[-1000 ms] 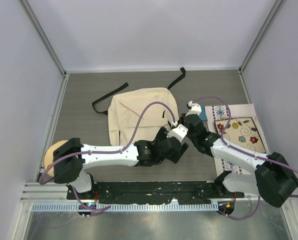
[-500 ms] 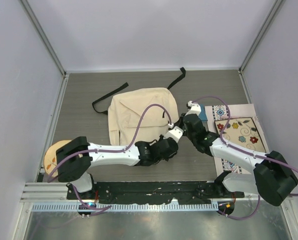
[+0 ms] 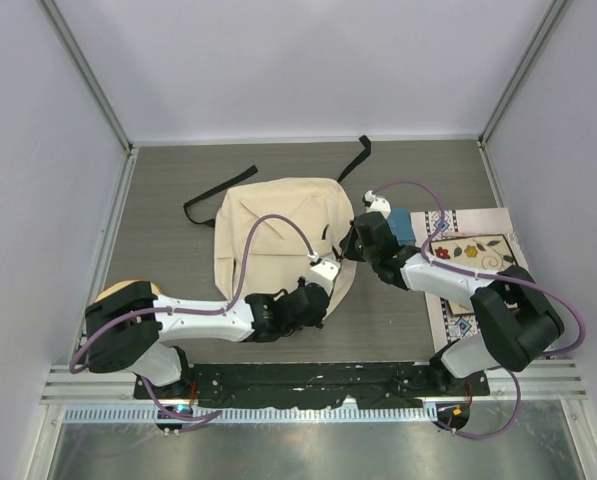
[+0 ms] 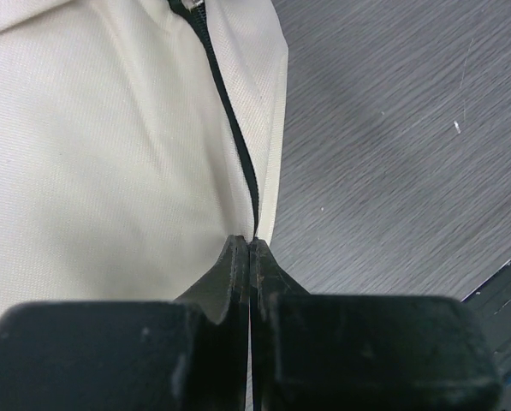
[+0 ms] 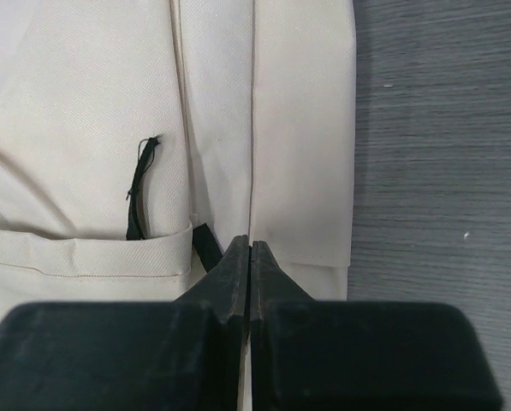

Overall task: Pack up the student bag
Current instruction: Zip the student bag at the center of the board.

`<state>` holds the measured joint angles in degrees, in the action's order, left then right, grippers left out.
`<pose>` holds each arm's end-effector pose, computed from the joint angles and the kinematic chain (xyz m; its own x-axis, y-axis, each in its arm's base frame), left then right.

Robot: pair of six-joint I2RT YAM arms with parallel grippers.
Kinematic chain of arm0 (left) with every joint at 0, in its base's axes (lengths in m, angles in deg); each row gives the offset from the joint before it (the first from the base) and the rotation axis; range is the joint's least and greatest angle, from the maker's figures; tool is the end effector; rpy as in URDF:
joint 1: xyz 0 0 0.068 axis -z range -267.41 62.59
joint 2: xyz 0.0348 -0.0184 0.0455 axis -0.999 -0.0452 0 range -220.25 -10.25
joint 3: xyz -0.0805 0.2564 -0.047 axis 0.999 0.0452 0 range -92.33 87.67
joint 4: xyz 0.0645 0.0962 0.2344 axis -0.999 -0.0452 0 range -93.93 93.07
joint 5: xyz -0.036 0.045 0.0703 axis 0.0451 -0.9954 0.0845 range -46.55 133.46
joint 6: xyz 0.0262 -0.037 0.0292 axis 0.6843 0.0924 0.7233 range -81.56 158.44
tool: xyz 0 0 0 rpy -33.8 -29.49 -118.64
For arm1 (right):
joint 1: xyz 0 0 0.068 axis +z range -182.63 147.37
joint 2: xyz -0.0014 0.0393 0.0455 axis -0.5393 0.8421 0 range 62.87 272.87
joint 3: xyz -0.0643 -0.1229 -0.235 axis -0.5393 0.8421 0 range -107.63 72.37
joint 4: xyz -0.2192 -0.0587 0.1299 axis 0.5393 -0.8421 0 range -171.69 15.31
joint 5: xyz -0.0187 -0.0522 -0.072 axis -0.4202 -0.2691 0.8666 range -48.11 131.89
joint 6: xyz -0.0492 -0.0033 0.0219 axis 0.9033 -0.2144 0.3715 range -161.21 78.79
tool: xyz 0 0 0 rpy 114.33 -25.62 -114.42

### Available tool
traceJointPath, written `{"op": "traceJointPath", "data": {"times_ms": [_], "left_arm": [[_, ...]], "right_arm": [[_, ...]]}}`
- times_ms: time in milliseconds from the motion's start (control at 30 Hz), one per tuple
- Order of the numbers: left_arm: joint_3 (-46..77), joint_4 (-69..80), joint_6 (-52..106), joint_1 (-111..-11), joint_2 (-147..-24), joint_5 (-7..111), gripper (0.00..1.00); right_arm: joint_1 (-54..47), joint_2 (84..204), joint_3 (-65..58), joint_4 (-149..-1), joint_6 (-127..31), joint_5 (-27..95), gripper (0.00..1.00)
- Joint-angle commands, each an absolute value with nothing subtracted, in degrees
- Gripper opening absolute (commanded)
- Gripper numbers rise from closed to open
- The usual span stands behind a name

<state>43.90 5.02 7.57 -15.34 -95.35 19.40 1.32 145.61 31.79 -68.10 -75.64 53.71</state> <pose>0.1072 -0.2841 0.1922 -0.5637 0.2201 -0.7961 0.5622 0.8083 -0.1746 0.2505 0.1598 0.1922 -0.6288 0.2437 -0.7384 -0.0643 0.9301 0.3617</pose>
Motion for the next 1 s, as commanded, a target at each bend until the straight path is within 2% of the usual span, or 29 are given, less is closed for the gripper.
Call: {"op": "traceJointPath", "data": {"times_ms": [0,233,267,300,367,400,500,600,833,967], "left_arm": [[45.75,4.11,5.57,-14.46,-94.62,23.15,0.00],[45.58,3.61,4.96,-14.46,-94.45,22.10,0.00],[44.88,3.25,4.87,-14.46,-94.36,21.49,0.03],[44.26,1.50,4.44,-14.55,-94.10,20.79,0.32],[41.98,-1.58,3.64,-14.46,-93.57,18.16,0.60],[41.10,-2.63,3.55,-14.55,-93.13,17.36,0.74],[37.58,-6.24,3.90,-15.51,-91.11,14.28,0.87],[34.43,-8.69,4.17,-18.67,-89.09,14.80,0.97],[24.77,-11.69,2.94,-33.69,-92.15,22.62,1.00],[15.97,-14.68,4.78,-36.52,-100.66,23.32,1.00]], "right_arm": [[-0.20,145.67,28.07,-60.45,-76.71,57.36,0.01],[-0.29,144.00,30.35,-59.66,-76.10,55.17,0.01],[-0.29,143.30,31.23,-59.05,-76.10,54.38,0.01],[-0.29,141.47,32.63,-58.44,-76.19,53.07,0.06],[-0.29,139.44,33.61,-58.78,-76.71,52.53,0.20],[-0.29,137.69,33.96,-59.83,-77.15,52.61,0.33],[-0.38,135.65,33.35,-64.03,-78.03,54.37,0.47],[-0.64,134.42,32.73,-67.38,-79.17,56.22,0.49],[-0.91,133.37,35.63,-69.76,-85.93,57.71,0.50],[-0.91,129.69,39.40,-70.03,-88.40,57.80,0.49]]}}
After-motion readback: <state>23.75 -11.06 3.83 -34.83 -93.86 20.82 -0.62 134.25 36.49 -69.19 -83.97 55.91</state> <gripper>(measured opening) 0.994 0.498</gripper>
